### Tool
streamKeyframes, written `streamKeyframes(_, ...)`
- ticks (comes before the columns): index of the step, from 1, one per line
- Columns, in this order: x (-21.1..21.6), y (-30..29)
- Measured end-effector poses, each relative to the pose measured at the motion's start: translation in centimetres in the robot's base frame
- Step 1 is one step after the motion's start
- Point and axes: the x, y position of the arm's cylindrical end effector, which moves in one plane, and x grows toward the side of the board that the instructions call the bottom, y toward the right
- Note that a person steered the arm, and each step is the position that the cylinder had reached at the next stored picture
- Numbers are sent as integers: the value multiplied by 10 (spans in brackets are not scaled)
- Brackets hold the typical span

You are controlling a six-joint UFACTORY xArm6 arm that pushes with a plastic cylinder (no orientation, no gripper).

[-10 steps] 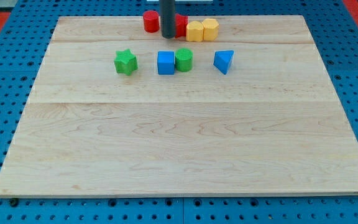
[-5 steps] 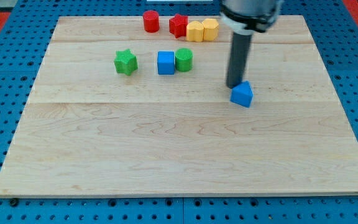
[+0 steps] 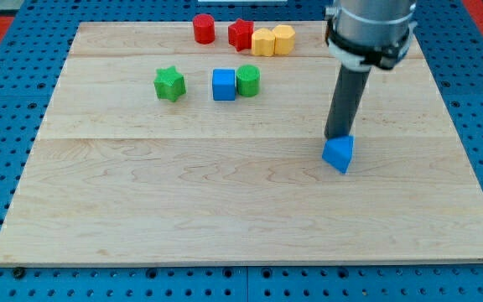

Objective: Push the blue triangle to the bottom side of the board

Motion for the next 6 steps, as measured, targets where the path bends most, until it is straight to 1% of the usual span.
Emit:
streamKeyframes(1,52,32)
streamKeyframes(2,46,28)
streamKeyframes(3,44,-8)
streamKeyframes(4,75,17)
streamKeyframes(5,84,44)
streamKeyframes(6,21,2)
